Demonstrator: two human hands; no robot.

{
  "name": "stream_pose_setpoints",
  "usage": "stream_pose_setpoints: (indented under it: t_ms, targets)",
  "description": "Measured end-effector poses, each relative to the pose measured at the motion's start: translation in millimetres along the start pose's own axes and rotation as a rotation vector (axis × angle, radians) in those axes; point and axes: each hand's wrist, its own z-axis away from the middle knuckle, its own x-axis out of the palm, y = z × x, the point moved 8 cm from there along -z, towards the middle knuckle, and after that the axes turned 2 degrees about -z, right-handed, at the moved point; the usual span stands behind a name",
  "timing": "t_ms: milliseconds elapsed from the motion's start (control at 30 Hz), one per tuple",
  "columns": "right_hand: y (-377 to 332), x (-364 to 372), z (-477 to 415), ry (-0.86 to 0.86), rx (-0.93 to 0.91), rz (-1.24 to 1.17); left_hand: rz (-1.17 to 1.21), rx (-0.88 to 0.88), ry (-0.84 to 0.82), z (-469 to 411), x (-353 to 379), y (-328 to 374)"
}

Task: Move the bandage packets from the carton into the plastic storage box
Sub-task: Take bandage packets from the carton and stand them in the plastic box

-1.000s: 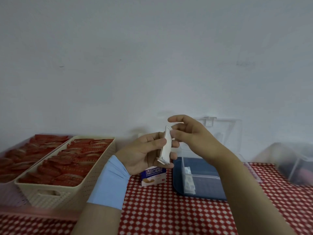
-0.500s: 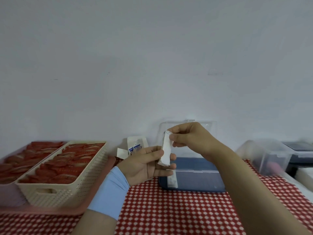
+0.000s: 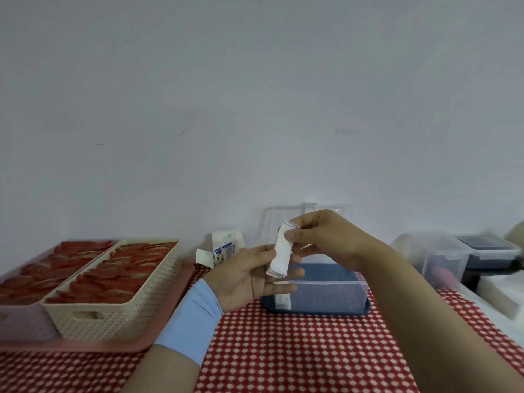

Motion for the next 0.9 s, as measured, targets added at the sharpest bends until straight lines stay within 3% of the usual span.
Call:
stream_pose_setpoints:
  t_ms: [167,233,367,600,667,833,900]
  targets:
    - [1.7,-12.2,1.6,0.126,0.002,0.127,-0.685,0.163,0.427,1.2,-12.0,35.0]
    - [-0.3,-12.1,0.7,0.155,-0.017,0.14,-0.839,0.209,0.491,2.0,-5.3,46.5]
    - [1.8,-9.4,0.3,0.162,-0.01,0.008,-0.879,0.243,0.533,1.1,1.0,52.4]
    - [33.9,-0.6,-3.5,-0.027,0.217,-0.211,-0.809,0.226,0.502,-8.4,-5.1,40.5]
    - [41.2,-2.2,-8.0,-0.007,0.232,-0.175,-0.822,0.184,0.509,-13.1,-11.8,33.4]
    - [74.7,-10.7,-26.0,0.181,0.338,0.08,-1.134,-0.056,0.6,-26.9,-60.0,9.9]
    - [90.5,-5.1,-34.8,0.183,0.41,0.148,-1.174,-0.129,0.552,-38.6,-79.9,-4.4]
